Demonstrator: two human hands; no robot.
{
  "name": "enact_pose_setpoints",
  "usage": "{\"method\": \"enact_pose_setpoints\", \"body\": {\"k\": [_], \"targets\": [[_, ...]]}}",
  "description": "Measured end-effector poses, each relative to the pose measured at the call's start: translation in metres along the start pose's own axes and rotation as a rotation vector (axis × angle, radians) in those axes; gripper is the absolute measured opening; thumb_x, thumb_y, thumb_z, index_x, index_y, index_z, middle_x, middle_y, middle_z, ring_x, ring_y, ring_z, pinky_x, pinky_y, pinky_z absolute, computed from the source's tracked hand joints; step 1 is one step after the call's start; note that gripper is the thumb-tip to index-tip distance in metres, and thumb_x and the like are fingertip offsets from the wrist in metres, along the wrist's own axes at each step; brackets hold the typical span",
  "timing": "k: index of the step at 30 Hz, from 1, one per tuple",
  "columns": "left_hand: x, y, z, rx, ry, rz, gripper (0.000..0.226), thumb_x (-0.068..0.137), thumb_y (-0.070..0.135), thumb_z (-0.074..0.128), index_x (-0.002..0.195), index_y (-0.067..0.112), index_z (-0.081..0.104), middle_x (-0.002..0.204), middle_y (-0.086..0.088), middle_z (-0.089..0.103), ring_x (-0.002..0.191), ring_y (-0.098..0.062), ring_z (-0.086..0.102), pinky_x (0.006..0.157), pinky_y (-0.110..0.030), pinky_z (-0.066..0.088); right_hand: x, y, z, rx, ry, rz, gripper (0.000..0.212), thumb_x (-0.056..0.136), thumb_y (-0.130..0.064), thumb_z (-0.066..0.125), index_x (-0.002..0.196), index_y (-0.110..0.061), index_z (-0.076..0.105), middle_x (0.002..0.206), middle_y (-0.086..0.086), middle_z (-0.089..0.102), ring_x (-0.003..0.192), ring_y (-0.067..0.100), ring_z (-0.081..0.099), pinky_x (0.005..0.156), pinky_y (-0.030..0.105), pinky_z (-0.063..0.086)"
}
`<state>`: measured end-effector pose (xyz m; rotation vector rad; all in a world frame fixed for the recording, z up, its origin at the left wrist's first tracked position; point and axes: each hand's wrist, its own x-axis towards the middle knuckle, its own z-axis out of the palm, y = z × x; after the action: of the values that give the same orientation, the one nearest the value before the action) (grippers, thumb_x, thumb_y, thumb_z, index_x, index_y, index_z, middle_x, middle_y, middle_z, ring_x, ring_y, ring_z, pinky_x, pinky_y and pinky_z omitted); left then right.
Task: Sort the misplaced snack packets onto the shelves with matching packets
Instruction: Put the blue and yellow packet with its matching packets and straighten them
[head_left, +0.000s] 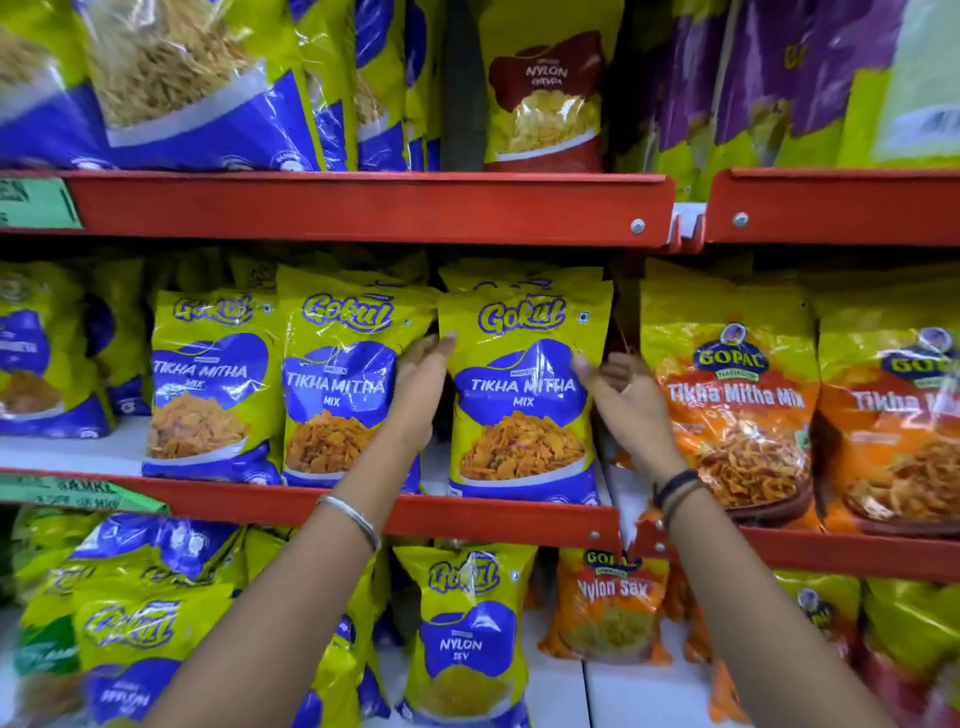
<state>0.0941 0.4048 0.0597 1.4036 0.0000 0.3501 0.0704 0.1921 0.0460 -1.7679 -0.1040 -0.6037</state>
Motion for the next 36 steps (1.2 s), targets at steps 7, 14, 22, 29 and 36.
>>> {"method": "enact_pose_setpoints", "body": {"k": [7,14,22,29,36], "targets": [[0.026,0.021,0.023,-0.144,0.260,0.074,0.028,0.079,0.005,0.068,0.061,0.021,0.054,0.062,0.002,0.060,0.066,-0.018,0.047,0.065,-0.027,0.040,0.062,-0.028,0.018,-0.006,0.254,0.002,0.026,0.084,-0.028,0.069,0.068,-0.016,0.053,0.064,0.004,0.049,0.060,0.018,0.042,0.053,0.029,0.028],[0.044,0.019,0.021,-0.029,0.325,0.085,0.017,0.075,-0.004,0.068,0.090,0.003,0.065,0.083,-0.011,0.062,0.075,-0.019,0.052,0.072,-0.026,0.040,0.076,-0.022,0.018,-0.076,0.263,-0.089,0.013,0.079,-0.011,0.073,0.079,-0.005,0.062,0.069,0.012,0.055,0.069,0.022,0.050,0.063,0.029,0.035],[-0.013,-0.001,0.026,0.448,0.235,0.436,0.039,0.096,0.015,0.042,0.132,0.000,0.041,0.135,-0.023,0.050,0.126,-0.034,0.045,0.102,-0.038,0.036,0.012,-0.015,0.028,-0.345,0.227,-0.476,0.044,0.098,-0.022,0.046,0.137,-0.002,0.040,0.139,0.019,0.048,0.132,0.030,0.041,0.109,0.038,0.033],[-0.029,-0.046,0.027,1.163,0.037,0.817,0.052,0.095,0.036,0.026,0.144,0.020,0.029,0.156,0.001,0.027,0.145,-0.014,0.018,0.118,-0.045,0.020,-0.006,0.026,0.047,-0.707,-0.002,-0.576,0.055,0.097,-0.034,0.026,0.149,-0.016,0.026,0.160,0.000,0.020,0.148,0.011,0.009,0.121,0.037,0.012],[-0.027,-0.051,0.023,1.217,0.093,0.785,0.056,0.094,0.038,0.022,0.147,0.019,0.020,0.158,0.000,0.020,0.146,-0.011,0.008,0.119,-0.041,0.005,-0.006,0.026,0.037,-0.740,-0.081,-0.537,0.060,0.097,-0.042,0.021,0.151,-0.017,0.016,0.161,-0.002,0.009,0.148,0.008,0.001,0.122,0.035,0.004]]}}
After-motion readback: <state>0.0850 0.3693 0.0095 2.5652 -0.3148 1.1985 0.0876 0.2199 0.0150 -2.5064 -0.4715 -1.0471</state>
